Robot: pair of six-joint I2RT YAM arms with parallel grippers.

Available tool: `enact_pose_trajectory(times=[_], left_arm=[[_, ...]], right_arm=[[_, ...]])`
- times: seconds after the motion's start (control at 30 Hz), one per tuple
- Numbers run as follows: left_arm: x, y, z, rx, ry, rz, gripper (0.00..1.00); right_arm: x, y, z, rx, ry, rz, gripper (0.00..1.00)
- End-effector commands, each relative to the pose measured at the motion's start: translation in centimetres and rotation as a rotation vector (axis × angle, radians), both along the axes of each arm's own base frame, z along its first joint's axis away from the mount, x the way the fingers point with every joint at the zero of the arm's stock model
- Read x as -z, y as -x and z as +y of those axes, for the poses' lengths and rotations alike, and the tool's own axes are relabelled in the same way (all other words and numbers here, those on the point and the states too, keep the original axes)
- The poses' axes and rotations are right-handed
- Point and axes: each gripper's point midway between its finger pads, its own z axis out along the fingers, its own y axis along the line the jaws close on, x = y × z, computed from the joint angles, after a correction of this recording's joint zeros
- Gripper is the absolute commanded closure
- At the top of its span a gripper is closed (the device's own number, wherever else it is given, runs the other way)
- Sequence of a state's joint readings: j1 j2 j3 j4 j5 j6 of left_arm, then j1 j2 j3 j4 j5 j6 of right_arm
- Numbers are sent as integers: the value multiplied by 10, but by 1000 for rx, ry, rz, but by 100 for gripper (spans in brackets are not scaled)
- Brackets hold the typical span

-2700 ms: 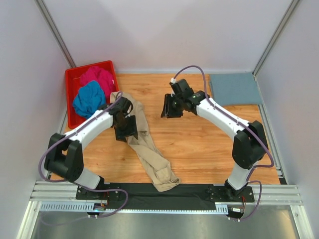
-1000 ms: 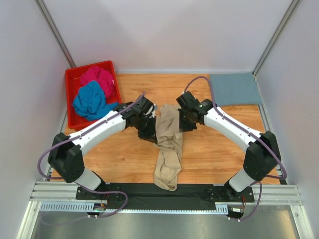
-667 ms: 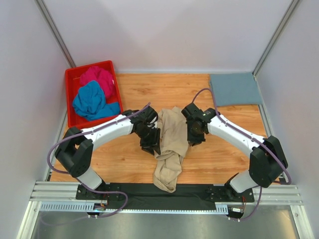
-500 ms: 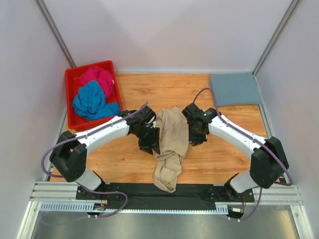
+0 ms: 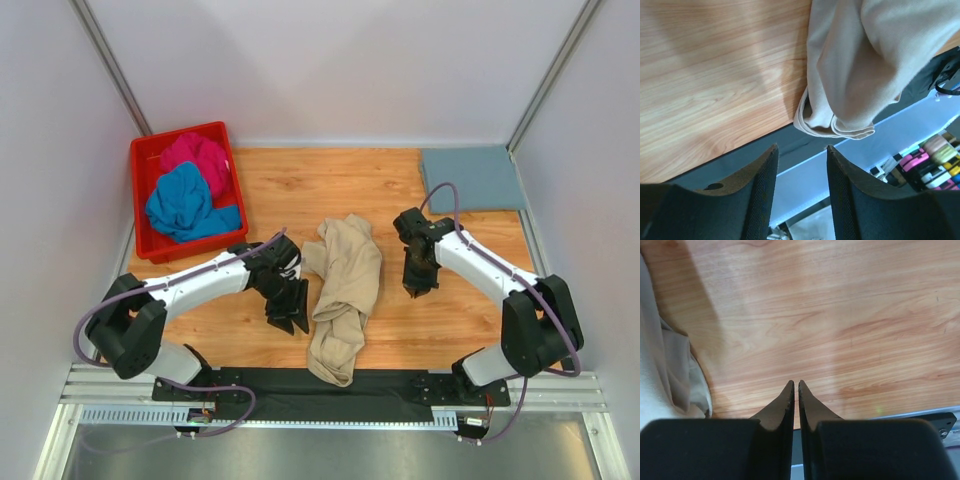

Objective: Fold and stack the t-shirts
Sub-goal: Flatten the tshirt out

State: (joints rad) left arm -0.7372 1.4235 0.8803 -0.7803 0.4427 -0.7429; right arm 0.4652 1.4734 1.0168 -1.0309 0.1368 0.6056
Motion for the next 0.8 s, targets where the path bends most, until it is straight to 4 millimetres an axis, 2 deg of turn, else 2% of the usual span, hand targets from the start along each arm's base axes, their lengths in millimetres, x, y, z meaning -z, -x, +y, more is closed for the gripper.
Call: enact_pose_trajectory(times=[0.0,0.07,0.17,0.2,0.23,0.33,0.43,0.57,0.63,0.77], left_arm=[[0,0,-17,10,78,39,50],[-2,-1,-22,11,91,43,50],[-4,3,-28,18,116,41,47],[-4,4,-29,17,117,48,46],[-3,6,-30,12,121,61,46],[4,13,-31,13,110,99,45],[14,20,-34,29,91,133,44],[29,30,-37,52,45,164,44],[32,28,-42,60,59,151,43],[42,30,-48,71,57,160,43]], right_arm=[[-7,-6,6,-30,-58,-54,92],[-10,-6,11,-35,-89,-61,91],[-22,-10,25,-53,-175,-109,83],[-29,-13,39,-66,-248,-123,75],[-33,-16,43,-66,-275,-136,72],[-48,-24,61,-69,-376,-190,64],[-54,-29,76,-84,-458,-211,58],[-43,-38,82,-79,-461,-199,53],[-30,-40,83,-75,-449,-170,53],[-12,-46,91,-88,-460,-141,58]])
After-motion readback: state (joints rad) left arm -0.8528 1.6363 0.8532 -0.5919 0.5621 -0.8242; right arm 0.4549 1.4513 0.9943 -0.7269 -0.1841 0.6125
